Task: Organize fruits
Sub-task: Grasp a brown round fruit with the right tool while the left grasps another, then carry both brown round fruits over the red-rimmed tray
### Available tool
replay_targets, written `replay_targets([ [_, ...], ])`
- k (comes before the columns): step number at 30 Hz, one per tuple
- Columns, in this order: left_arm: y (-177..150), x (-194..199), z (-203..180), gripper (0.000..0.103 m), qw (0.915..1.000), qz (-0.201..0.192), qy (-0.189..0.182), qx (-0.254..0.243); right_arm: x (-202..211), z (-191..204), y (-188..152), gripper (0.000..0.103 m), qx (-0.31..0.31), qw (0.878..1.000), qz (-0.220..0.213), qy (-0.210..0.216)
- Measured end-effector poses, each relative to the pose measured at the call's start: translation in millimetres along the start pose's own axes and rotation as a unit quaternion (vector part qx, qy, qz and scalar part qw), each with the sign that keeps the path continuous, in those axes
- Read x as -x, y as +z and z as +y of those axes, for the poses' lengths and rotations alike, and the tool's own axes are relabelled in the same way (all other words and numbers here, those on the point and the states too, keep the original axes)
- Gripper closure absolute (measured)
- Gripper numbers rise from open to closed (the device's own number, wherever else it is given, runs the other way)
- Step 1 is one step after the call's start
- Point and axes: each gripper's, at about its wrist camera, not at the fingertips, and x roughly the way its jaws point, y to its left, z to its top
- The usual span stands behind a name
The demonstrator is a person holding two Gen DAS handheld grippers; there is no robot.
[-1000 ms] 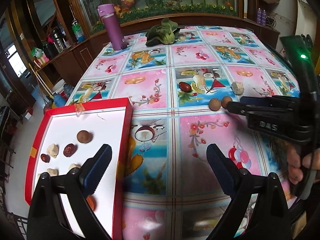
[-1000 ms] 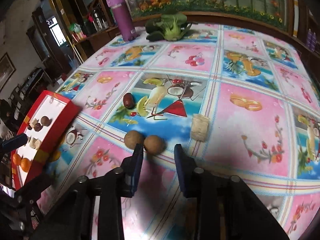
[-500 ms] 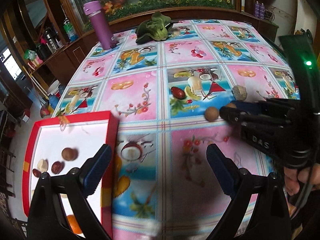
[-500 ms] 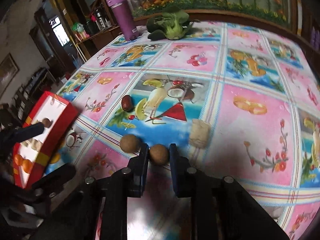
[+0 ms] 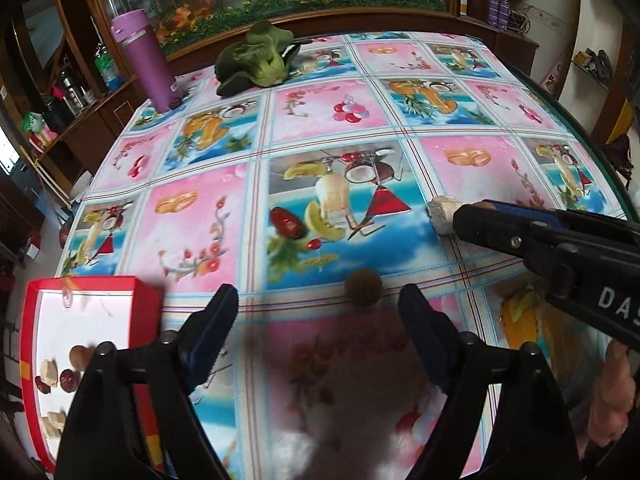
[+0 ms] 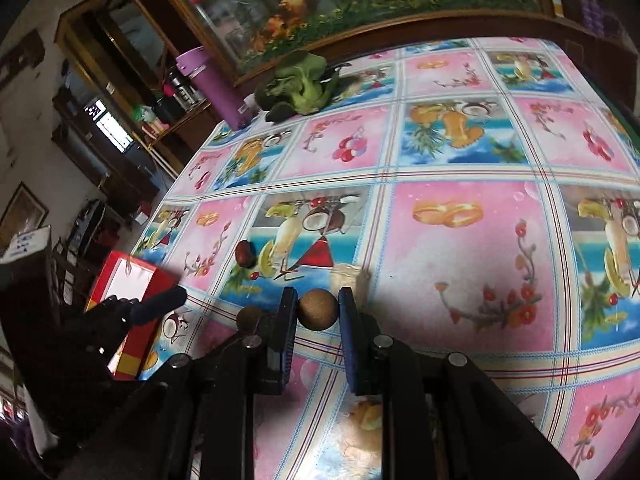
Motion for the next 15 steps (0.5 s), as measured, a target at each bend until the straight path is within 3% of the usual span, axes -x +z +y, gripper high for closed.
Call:
replay_targets([
  [4, 2, -7, -5, 0.030, 0.9999, 0.001, -0.010, 0.001, 1, 0, 0, 0.084, -0.002, 1.000, 0.000, 0.006],
  [13, 2, -18, -4, 0.079, 0.9991, 0.005, -0.041, 0.014, -3, 0, -1, 0.084, -0.005, 1.000, 0.003, 0.009],
  [15, 1, -17, -4, 0.080, 0.9989, 0.004, -0.045, 0.016, -4, 1, -1, 0.084, -0.002, 1.000, -0.001, 0.009],
])
